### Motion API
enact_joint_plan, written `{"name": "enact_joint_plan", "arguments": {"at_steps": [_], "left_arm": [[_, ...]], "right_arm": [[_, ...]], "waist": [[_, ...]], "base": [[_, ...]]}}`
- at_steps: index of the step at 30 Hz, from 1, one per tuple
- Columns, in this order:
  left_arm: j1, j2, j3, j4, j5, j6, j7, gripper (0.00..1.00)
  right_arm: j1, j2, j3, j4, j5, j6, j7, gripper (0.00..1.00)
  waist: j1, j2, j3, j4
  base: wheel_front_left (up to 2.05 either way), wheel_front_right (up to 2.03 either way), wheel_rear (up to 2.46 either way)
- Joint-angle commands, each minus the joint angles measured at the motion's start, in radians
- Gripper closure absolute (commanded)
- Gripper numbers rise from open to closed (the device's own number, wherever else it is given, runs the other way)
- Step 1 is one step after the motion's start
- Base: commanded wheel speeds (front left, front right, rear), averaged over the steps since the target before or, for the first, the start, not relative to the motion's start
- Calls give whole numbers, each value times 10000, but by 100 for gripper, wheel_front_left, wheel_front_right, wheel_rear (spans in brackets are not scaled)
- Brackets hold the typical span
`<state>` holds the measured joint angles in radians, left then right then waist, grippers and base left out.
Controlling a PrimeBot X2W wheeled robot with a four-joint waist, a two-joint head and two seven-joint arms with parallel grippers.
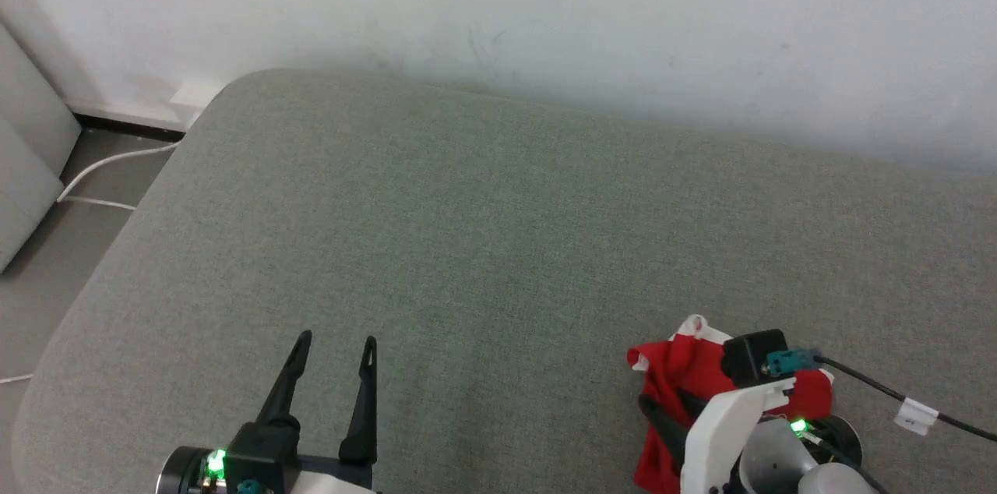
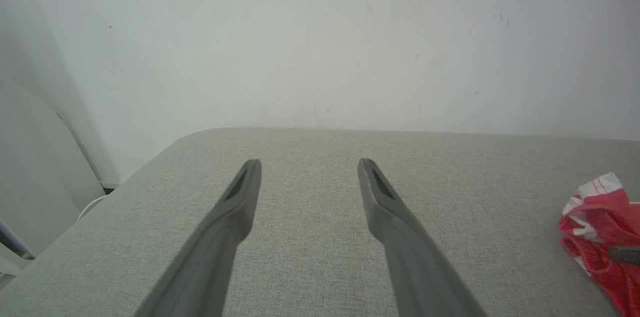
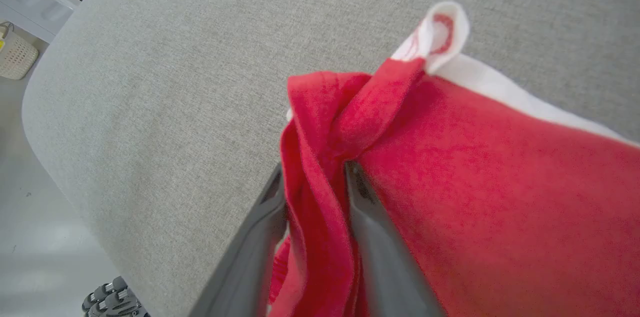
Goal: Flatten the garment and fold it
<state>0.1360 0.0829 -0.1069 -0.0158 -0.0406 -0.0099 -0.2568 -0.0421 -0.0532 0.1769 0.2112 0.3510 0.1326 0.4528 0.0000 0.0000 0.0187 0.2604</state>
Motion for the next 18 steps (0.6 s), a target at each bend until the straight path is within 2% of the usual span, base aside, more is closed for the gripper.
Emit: {"name": "enact_joint_plan", "arguments": {"at_steps": [1, 7, 12, 15, 18], "left_arm": [[-168, -48, -27, 18, 93, -83, -49, 0], [-276, -109, -103, 124, 78, -70, -49, 0], [-223, -111, -79, 199, 62, -138, -49, 0], [-144, -98, -48, 217, 50, -194, -49, 0], [-82, -91, -39, 225, 64, -236, -49, 0]], "right_arm": [[-173, 28, 89, 122, -84, -19, -60, 0], [-479, -66, 1130, 738, -381, -19, -288, 0], [-806, -393, 1515, 577, -229, -19, -739, 0], [-1069, -804, 1655, 203, -284, -19, -1155, 0], [-1383, -1495, 1780, -295, -523, -19, -1831, 0]], "waist": [[0, 0, 108, 96], [0, 0, 126, 31], [0, 0, -120, -295], [0, 0, -304, -591], [0, 0, -463, -923]], "base": [[0, 0, 0], [0, 0, 0], [0, 0, 0], [0, 0, 0], [0, 0, 0]]}}
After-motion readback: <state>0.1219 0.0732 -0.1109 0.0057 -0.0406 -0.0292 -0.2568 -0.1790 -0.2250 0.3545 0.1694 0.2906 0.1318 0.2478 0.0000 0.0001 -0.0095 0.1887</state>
